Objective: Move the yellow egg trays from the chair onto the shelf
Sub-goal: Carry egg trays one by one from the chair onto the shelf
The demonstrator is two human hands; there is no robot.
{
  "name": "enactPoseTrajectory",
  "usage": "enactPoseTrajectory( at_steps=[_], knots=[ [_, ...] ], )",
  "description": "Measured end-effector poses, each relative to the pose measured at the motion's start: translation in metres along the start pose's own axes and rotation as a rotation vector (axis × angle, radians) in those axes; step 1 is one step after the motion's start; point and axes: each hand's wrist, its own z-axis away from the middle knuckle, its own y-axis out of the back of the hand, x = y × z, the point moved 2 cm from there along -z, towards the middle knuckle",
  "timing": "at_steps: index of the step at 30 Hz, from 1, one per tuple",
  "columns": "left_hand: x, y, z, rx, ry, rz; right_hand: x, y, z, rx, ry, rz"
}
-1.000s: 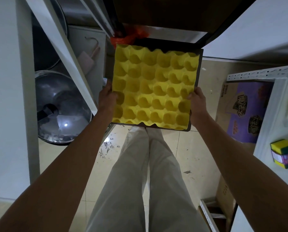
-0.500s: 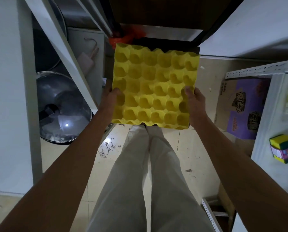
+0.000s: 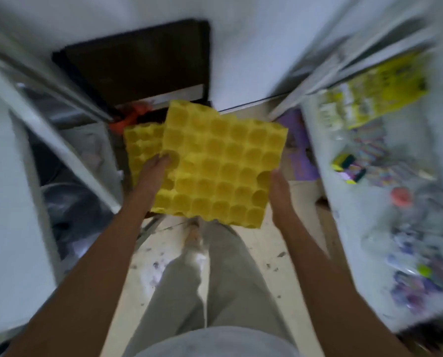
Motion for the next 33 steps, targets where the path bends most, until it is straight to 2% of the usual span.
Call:
enactPoseTrajectory(
  at_steps=[3, 7, 10, 13, 16, 19, 24, 27, 29, 33],
  knots=[
    [0.017, -0.047, 0.043, -0.127, -0.088, -0.073, -0.007, 0.067, 0.050, 0.127, 0.075, -0.002],
    [0.025, -0.113, 0.120, -0.251, -0.226, -0.218, 0.012, 0.157, 0.122, 0.279, 0.033, -0.081],
    [0.024, -0.158, 0.177, -0.357, -0.257, -0.401, 0.041, 0.212, 0.175, 0.398, 0.059, -0.172],
    [0.023, -0.196, 0.231, -0.410, -0.371, -0.624, 0.065, 0.260, 0.218, 0.545, 0.036, -0.267],
    [0.017, -0.231, 0.287, -0.503, -0.462, -0.685, 0.086, 0.307, 0.253, 0.611, -0.018, -0.304],
    [0.008, -0.263, 0.335, -0.558, -0.468, -0.715, 0.103, 0.353, 0.294, 0.663, -0.030, -0.385],
    [-0.034, -0.310, 0.422, -0.478, -0.553, -0.747, 0.132, 0.436, 0.354, 0.672, 0.111, -0.367],
    [-0.067, -0.331, 0.467, -0.424, -0.555, -0.739, 0.154, 0.483, 0.385, 0.621, 0.193, -0.324],
    [-0.085, -0.340, 0.491, -0.406, -0.541, -0.777, 0.171, 0.507, 0.404, 0.563, 0.255, -0.409],
    [-0.114, -0.354, 0.534, -0.424, -0.548, -0.784, 0.199, 0.547, 0.432, 0.558, 0.252, -0.414]
  ],
)
